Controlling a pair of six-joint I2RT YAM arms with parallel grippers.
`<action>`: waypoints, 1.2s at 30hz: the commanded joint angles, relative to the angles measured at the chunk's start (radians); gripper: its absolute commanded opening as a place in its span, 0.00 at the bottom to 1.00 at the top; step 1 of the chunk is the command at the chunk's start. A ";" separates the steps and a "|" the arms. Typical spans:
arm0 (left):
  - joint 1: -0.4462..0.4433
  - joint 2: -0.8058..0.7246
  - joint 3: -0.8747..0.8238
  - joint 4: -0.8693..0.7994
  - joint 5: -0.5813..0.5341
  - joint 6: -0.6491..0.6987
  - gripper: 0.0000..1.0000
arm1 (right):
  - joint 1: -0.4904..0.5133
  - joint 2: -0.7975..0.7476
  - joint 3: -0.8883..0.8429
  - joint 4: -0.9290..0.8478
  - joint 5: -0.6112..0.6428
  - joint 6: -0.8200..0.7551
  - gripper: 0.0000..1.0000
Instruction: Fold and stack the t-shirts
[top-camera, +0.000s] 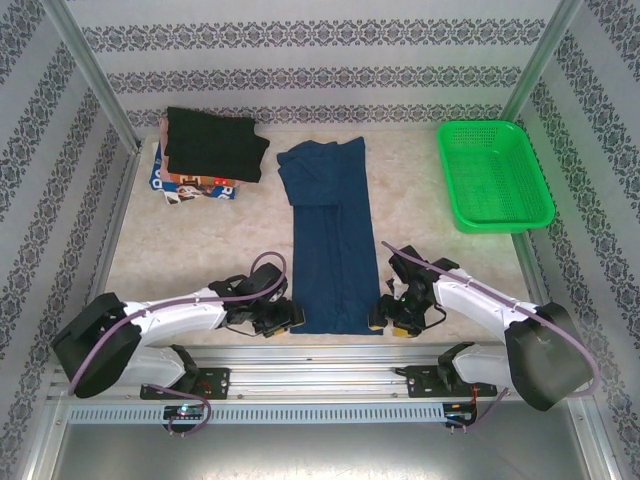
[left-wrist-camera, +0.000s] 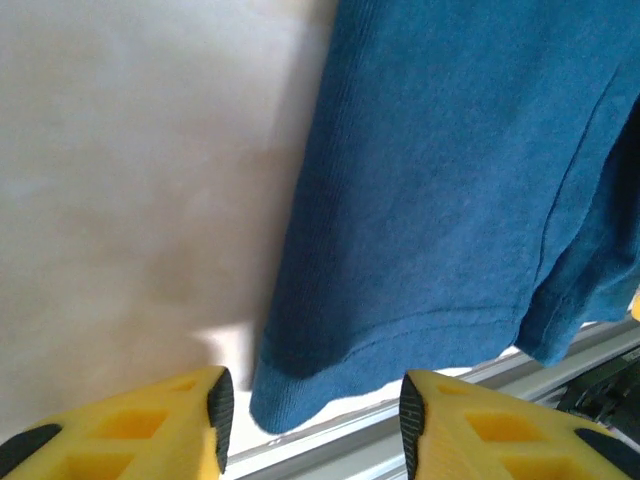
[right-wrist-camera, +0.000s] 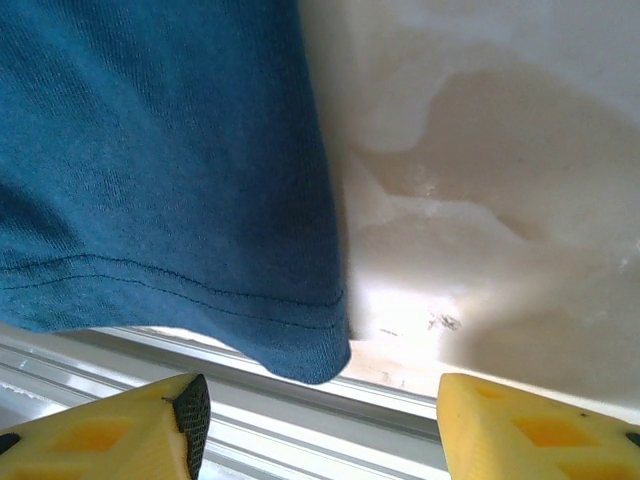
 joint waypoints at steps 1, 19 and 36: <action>-0.023 0.045 0.020 0.082 0.009 -0.017 0.46 | 0.013 0.011 -0.011 0.022 0.015 0.015 0.62; -0.049 0.080 0.063 0.078 0.036 -0.020 0.11 | 0.058 0.101 0.015 0.112 0.000 0.050 0.33; 0.110 -0.069 0.180 -0.056 0.012 0.036 0.00 | -0.029 0.071 0.318 -0.099 0.045 -0.031 0.00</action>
